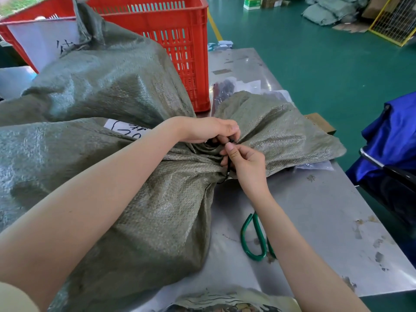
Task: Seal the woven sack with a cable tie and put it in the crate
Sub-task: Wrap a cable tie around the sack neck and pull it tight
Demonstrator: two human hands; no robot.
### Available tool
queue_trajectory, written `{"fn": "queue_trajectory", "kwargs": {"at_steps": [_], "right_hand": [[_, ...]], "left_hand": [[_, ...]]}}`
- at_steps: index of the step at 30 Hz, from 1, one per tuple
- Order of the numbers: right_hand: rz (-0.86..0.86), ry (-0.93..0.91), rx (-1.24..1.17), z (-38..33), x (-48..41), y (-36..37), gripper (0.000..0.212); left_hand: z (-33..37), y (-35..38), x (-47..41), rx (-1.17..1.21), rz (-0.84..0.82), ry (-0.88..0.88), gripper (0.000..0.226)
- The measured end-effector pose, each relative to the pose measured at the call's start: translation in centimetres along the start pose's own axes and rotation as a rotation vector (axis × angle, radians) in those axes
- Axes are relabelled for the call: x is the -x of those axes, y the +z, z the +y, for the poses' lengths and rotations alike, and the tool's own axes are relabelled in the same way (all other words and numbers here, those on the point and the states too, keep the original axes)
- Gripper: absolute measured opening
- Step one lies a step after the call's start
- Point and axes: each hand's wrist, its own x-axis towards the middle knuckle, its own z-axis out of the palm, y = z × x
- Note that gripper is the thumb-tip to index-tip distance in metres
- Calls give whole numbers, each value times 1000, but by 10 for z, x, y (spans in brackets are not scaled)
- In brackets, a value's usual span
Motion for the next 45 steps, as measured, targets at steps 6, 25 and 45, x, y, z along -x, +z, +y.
{"fn": "queue_trajectory", "kwargs": {"at_steps": [6,25,45], "right_hand": [[-16,146,-50,-2,4,1,31],[-62,136,70,-19,14,-1,36],[-304,486,261,-41,2,2,40]], "left_hand": [[-4,-2,2,15,-97,34,19],[-6,-15,9,-306,-11,-47,20],[-25,-34,8,-443,81,-80,23]]}}
